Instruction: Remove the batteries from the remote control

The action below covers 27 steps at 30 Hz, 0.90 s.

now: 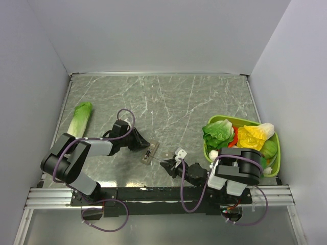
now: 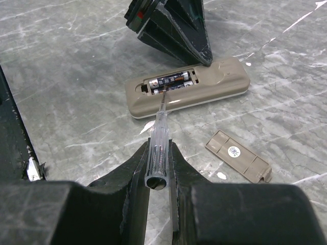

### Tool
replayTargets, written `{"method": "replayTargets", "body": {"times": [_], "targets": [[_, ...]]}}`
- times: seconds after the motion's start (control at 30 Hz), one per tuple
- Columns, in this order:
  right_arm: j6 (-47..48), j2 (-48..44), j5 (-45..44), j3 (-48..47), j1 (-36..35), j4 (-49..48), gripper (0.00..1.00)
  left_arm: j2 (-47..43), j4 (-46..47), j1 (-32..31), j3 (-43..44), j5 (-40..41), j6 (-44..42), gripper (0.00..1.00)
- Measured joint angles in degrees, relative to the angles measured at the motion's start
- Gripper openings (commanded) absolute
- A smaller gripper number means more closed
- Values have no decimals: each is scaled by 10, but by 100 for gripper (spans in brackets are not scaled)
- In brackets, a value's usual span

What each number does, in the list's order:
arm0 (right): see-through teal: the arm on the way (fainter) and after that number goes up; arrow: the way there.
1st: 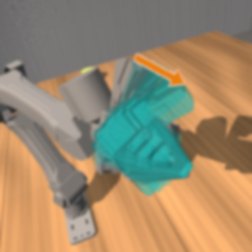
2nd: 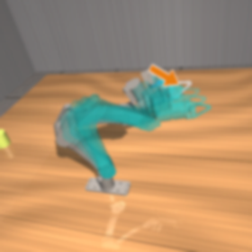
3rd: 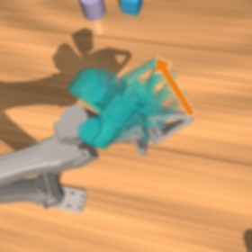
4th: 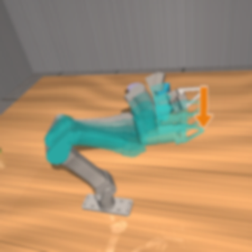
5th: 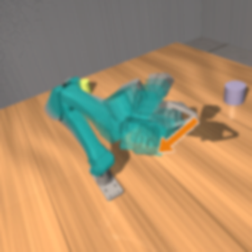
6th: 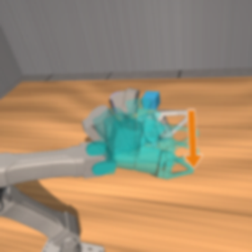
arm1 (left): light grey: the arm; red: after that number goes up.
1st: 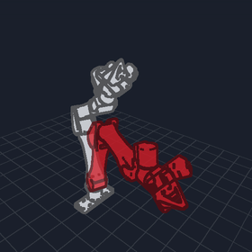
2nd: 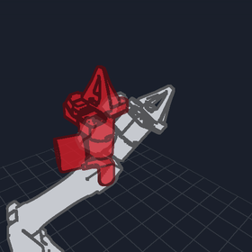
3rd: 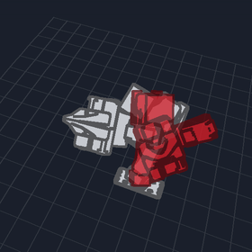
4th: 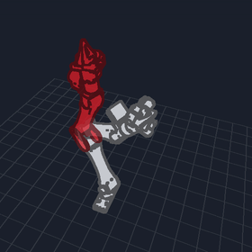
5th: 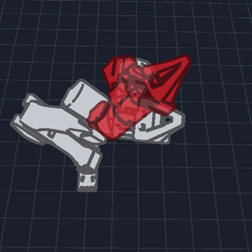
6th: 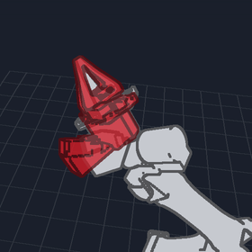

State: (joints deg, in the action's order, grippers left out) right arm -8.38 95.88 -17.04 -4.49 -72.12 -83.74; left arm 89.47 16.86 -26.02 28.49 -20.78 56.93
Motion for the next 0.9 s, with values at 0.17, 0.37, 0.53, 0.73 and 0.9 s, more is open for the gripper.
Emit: {"method": "replayTargets", "body": {"times": [0.17, 0.37, 0.53, 0.73, 0.9], "targets": [[-5, 7, -10, 0, -6, -5, 0, 0, 1, 0, 0, 0, 0, 20], [-10, 24, -22, 0, -14, -11, 0, 1, 3, -1, 0, 0, 0, 19], [-14, 48, -16, 1, -16, 19, 0, 3, 5, -1, 0, 1, 4, 19], [-14, 50, -15, 3, -16, 25, 0, 3, 4, -1, 0, 2, 8, 20], [-9, 38, -13, 4, -16, 34, 0, 5, -7, -1, 14, 24, 5, 25]]}}
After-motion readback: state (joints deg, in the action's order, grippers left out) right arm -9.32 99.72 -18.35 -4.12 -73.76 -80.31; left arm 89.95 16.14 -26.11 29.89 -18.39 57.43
